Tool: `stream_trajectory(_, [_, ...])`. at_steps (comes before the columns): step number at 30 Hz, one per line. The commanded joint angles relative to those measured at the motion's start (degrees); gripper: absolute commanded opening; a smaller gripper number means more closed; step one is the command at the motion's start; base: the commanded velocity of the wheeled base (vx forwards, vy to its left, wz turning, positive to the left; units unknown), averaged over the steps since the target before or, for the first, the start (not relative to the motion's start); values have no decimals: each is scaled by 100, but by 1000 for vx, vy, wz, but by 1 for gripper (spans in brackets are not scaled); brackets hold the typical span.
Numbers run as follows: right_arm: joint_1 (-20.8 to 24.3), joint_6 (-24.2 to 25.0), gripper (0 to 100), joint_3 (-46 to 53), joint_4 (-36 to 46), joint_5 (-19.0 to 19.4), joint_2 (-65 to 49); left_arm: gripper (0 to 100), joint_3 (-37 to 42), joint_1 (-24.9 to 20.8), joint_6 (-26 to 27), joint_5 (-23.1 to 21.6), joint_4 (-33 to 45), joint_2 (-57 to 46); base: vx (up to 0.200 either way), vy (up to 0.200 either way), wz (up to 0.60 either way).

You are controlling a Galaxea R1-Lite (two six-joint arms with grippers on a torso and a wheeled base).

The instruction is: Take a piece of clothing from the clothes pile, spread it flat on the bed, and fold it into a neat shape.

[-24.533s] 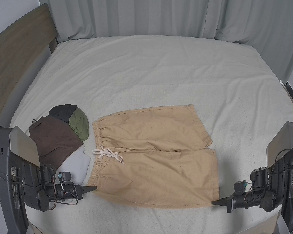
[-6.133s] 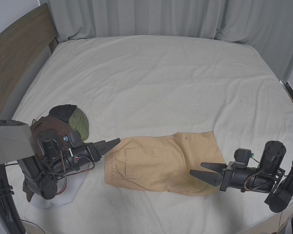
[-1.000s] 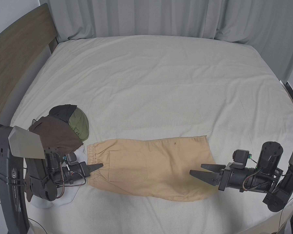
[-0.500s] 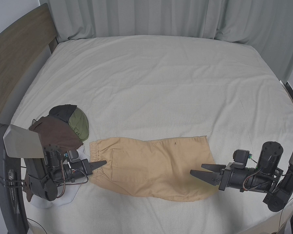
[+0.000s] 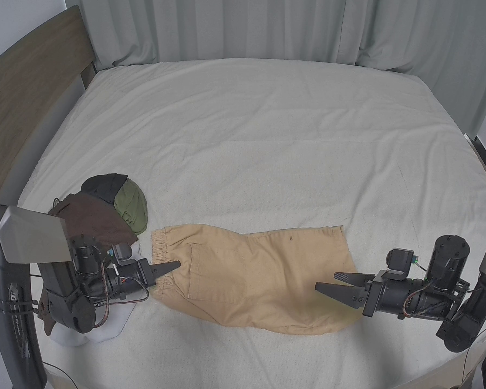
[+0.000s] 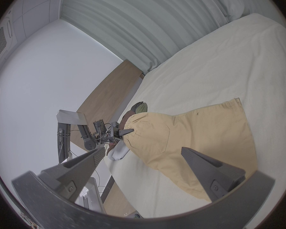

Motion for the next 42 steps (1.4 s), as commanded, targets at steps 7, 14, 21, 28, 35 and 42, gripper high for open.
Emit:
stream_trajectory(7, [-27,1,100,0,-12,1,-19,0,6,-134,-2,41,-5,-117,0,0,0])
stream_trajectory(14, [-88,1,100,-35,-12,10,-81,0,-20,-353,-275,252,-5,-284,0,0,0])
stream_trajectory(21, [-185,-8,100,-44,-4,10,-204,0,-29,-485,-424,313,-5,-547,0,0,0])
stream_trajectory(28, [-176,-8,100,-70,-12,10,-213,0,-134,-687,-749,340,-5,-583,0,0,0])
stream_trajectory(35, [-185,-8,100,-70,-12,10,-213,0,-249,-793,-890,454,-5,-679,0,0,0])
stream_trajectory(42, [-203,-8,100,-70,-12,10,-230,0,-424,-977,-1031,471,-5,-662,0,0,0])
